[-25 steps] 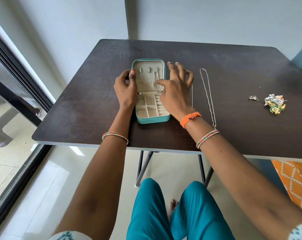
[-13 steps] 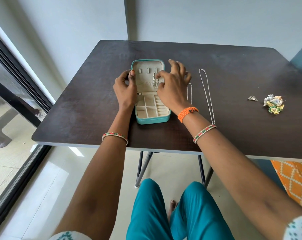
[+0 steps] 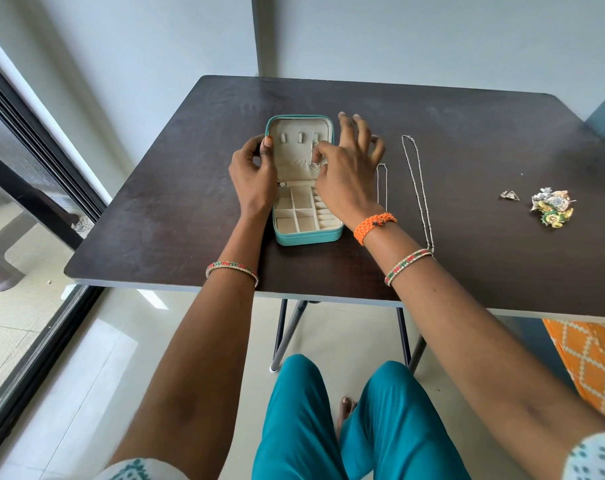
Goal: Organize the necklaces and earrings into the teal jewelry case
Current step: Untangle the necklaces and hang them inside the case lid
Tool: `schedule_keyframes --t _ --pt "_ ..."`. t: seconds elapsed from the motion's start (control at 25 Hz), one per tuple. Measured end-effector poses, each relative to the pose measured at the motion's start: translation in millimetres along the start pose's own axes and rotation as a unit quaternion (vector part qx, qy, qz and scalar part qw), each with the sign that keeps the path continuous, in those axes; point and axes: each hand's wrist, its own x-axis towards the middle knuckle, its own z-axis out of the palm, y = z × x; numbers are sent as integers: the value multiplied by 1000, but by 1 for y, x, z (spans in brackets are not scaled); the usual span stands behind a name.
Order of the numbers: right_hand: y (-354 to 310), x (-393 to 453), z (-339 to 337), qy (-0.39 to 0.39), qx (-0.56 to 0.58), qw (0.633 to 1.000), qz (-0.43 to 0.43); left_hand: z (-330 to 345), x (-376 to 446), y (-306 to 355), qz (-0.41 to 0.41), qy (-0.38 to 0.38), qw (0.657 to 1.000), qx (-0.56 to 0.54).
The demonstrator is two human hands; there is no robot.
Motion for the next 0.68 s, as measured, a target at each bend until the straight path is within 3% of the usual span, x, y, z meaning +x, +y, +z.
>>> schedule_keyframes --t 0.56,0.68 --pt "-1 -12 -6 -77 29 996 38 1 0 0 -8 -1 1000 4" --pt "2 -14 -10 -61 53 996 40 0 -1 1 -23 -12 1000 2"
